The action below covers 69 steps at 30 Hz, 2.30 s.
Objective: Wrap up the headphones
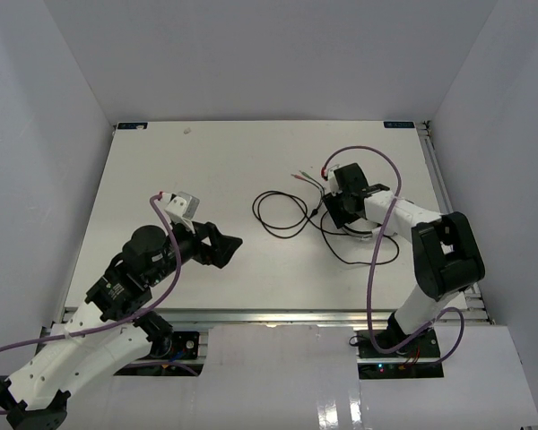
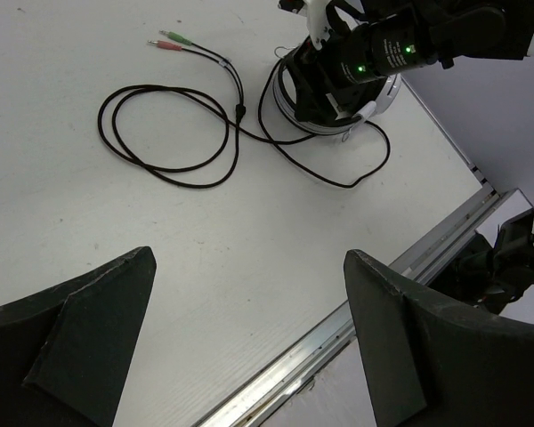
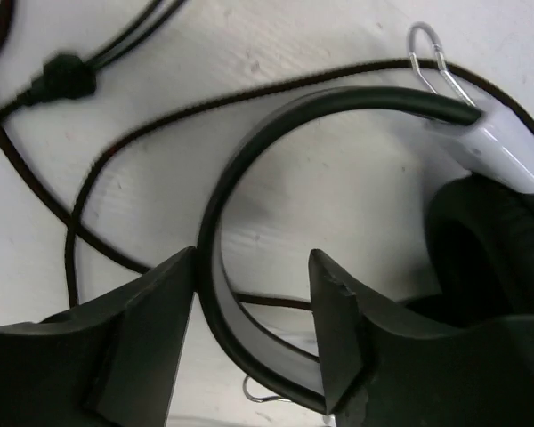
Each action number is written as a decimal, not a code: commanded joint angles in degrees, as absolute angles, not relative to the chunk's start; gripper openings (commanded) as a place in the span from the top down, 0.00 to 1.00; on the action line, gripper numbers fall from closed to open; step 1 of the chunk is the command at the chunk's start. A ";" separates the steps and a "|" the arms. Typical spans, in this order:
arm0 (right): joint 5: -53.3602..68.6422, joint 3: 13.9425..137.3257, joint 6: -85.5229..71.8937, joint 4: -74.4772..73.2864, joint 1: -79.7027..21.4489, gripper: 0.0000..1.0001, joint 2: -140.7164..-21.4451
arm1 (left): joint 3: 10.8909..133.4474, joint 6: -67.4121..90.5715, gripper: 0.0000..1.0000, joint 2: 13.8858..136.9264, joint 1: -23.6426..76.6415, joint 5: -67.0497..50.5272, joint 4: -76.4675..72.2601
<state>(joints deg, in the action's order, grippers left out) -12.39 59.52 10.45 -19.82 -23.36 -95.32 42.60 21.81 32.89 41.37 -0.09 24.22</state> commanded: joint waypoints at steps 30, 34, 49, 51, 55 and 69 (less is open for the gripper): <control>14.59 48.23 100.51 -43.70 -33.76 0.82 -77.37 | 41.88 25.26 0.02 30.71 41.19 0.58 26.46; 7.50 43.61 98.37 -35.03 -32.87 0.65 -76.29 | 42.36 25.58 0.02 30.76 41.22 0.53 26.46; 23.48 44.59 22.82 -18.68 -15.92 0.10 -63.81 | 41.14 27.62 0.02 32.25 41.22 0.09 24.22; 19.01 44.05 15.88 -17.19 -15.68 0.09 -64.49 | 40.68 28.15 0.02 32.36 41.14 0.09 23.59; 18.71 47.39 2.04 -19.62 -14.68 0.21 -68.44 | 40.30 28.87 0.02 32.38 41.22 -1.62 22.99; 14.56 46.85 -7.55 -26.86 -14.90 0.54 -76.68 | 38.98 29.36 0.02 29.09 41.18 -0.84 23.82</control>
<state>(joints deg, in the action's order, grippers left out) 18.44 47.50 -5.14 -25.95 -14.81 -78.26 39.78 28.99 29.74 41.36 -0.45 24.00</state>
